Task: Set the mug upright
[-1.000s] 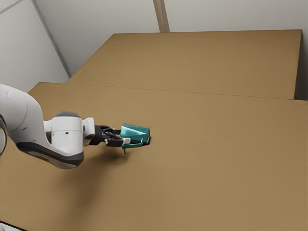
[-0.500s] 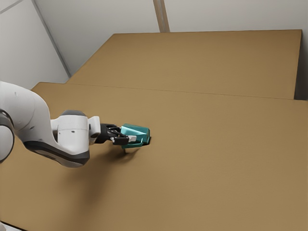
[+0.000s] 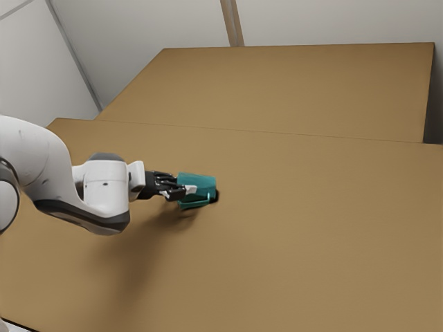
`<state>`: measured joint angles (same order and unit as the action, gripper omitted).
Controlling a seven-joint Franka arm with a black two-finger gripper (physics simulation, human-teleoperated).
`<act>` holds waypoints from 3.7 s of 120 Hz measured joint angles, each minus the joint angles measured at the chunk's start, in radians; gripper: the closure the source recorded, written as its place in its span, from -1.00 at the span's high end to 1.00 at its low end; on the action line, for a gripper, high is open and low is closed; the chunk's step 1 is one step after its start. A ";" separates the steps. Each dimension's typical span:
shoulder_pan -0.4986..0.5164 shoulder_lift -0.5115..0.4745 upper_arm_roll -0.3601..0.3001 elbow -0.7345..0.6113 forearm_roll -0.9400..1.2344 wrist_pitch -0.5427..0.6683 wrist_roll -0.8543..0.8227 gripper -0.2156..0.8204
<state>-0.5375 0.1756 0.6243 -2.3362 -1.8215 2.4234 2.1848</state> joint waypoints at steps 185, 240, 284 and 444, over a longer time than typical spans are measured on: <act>0.073 -0.236 -0.092 0.103 1.771 -0.097 -1.096 -0.93; 0.063 -0.235 -0.136 0.020 1.796 0.039 -1.489 -0.93; 0.064 -0.241 -0.140 -0.005 1.796 0.058 -1.668 -0.93; 0.043 -0.218 -0.243 0.029 1.786 0.015 -1.939 -0.93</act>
<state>-0.4948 -0.0428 0.3811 -2.3076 -0.0356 2.4385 0.2458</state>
